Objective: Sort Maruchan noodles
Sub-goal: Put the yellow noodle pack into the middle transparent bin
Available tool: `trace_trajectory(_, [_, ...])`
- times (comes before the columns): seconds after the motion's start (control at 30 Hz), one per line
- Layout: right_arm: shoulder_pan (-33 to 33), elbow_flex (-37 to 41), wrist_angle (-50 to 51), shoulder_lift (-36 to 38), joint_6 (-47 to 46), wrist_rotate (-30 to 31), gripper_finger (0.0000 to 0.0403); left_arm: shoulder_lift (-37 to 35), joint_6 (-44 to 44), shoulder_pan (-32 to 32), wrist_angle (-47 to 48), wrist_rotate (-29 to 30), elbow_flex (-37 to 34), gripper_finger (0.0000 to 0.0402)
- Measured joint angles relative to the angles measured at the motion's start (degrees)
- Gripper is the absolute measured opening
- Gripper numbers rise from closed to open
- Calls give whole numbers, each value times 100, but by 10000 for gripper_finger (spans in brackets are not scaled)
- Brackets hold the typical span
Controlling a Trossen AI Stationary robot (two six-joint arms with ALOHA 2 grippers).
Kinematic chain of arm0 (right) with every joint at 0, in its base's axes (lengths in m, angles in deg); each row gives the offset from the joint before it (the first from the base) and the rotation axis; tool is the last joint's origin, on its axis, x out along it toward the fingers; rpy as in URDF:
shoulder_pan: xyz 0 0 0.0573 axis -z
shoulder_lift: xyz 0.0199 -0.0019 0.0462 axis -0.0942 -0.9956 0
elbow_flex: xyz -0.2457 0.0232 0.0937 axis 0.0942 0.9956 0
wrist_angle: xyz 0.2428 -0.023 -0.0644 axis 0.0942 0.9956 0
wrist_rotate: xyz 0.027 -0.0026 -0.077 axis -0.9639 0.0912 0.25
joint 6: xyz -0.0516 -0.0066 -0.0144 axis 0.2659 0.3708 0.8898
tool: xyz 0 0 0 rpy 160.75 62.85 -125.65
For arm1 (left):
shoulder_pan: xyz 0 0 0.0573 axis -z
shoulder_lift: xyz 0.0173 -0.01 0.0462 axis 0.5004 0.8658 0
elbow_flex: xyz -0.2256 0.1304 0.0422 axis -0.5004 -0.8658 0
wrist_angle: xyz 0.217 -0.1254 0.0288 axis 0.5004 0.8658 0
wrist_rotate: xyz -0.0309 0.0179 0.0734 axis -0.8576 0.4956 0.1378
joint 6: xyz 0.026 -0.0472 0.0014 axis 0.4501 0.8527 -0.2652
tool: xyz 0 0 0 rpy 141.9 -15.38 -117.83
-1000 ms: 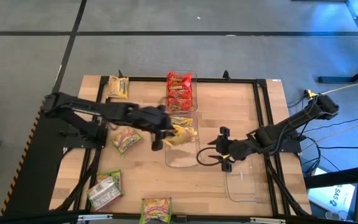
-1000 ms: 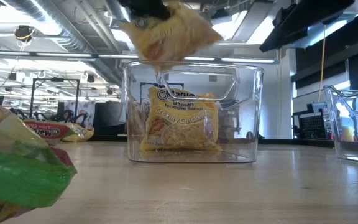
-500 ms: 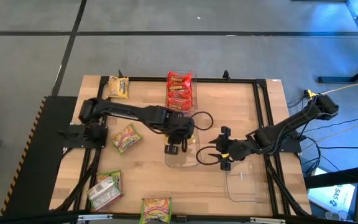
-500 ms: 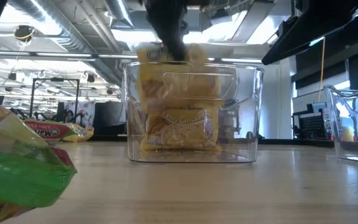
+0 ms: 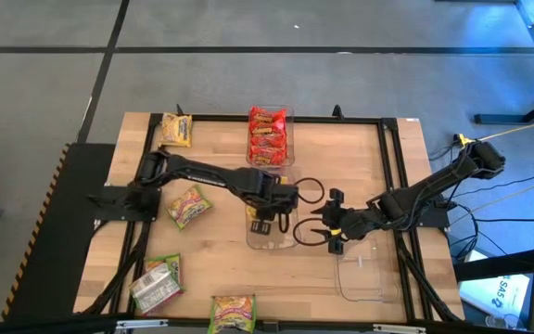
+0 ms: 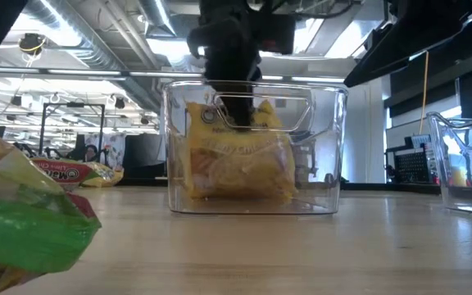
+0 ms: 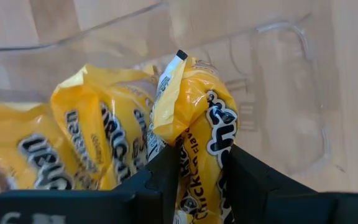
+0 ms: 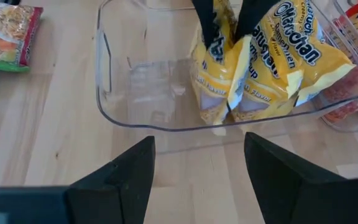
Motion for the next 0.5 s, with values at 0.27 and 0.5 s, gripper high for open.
trace_trajectory(0.27, [0, 0, -70, -2, 2, -7, 221, -4, 11, 0, -142, 49, -5, 144])
trace_trajectory(0.5, [0, -2, -200, -2, 4, -24, 221, 101, 26, 0, -280, 90, -180, 183])
